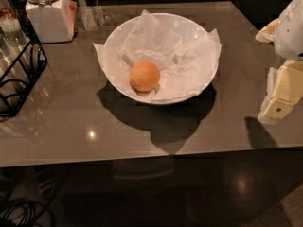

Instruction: Pick orange from white bowl

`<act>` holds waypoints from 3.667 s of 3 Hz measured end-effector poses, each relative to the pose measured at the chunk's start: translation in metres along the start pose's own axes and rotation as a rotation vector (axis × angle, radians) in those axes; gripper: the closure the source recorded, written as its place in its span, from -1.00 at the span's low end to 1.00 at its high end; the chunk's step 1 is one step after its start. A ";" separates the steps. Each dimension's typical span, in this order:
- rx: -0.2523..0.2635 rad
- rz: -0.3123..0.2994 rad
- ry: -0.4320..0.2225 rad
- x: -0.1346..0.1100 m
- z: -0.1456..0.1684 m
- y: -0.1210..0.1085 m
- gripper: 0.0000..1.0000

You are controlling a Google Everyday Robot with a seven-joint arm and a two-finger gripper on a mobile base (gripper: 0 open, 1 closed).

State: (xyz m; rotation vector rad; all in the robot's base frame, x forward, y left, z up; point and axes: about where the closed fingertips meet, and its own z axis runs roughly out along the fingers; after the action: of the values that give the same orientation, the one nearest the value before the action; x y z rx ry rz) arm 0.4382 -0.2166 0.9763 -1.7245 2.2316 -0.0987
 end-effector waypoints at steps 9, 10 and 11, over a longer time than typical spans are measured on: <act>-0.137 -0.088 -0.400 -0.128 0.068 -0.064 -0.56; -0.177 -0.099 -0.425 -0.141 0.087 -0.066 -0.66; -0.230 -0.122 -0.439 -0.164 0.113 -0.069 -0.72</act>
Offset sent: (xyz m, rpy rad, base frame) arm 0.0158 0.0140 -0.0010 0.0633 -0.0089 0.0359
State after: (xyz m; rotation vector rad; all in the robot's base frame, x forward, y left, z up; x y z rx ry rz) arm 0.5718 -0.0635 0.9201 -1.7848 1.8714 0.4806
